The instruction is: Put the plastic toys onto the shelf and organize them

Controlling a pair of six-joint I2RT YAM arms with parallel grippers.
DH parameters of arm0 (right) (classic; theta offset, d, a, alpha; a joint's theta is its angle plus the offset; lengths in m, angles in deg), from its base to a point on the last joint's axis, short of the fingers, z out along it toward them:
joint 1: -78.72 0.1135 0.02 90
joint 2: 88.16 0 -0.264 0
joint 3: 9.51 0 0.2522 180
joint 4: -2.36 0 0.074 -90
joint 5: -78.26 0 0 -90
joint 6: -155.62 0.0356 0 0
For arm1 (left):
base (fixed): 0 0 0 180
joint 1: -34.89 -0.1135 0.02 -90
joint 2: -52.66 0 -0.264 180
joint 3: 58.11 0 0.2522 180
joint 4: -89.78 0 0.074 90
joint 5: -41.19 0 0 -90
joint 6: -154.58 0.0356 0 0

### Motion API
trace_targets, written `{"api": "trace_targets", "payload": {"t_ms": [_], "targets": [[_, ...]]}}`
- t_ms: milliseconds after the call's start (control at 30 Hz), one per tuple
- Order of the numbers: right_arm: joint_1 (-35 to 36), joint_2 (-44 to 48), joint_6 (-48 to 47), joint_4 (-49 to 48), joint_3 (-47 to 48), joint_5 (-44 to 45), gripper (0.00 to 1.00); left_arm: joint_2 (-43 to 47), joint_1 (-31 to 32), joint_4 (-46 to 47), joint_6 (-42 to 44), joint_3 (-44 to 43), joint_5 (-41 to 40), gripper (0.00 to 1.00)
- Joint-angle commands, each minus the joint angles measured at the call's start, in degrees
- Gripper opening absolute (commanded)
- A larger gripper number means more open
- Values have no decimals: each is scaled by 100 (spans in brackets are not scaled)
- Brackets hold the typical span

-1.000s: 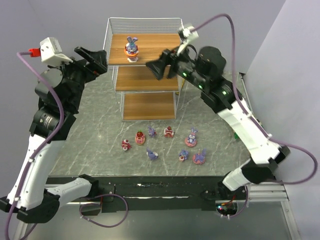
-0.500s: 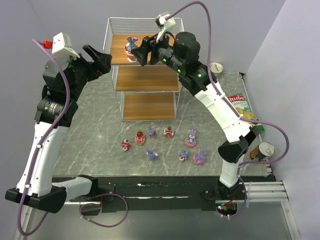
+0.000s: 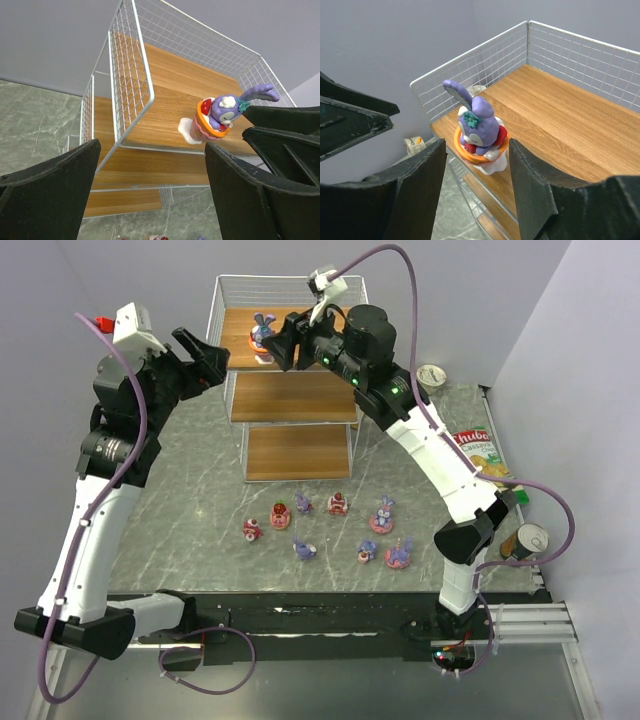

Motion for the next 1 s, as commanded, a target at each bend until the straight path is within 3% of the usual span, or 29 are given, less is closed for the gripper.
{"api": "trace_targets", "payload": {"t_ms": [0,233,633,967], "targets": [[35,-99,108,-429,-79,-11,59,-35,-37,256,-49,-77,4,90],[422,-46,-490,-447,-53,911,61,-150,-37,502,56,-16,241,78],[537,-11,-490,-245,-71,2045,65,-317,-37,696,118,160,470,63],[536,-196,-332,-227,8,1826,66,-273,-37,810,65,318,724,50]]}}
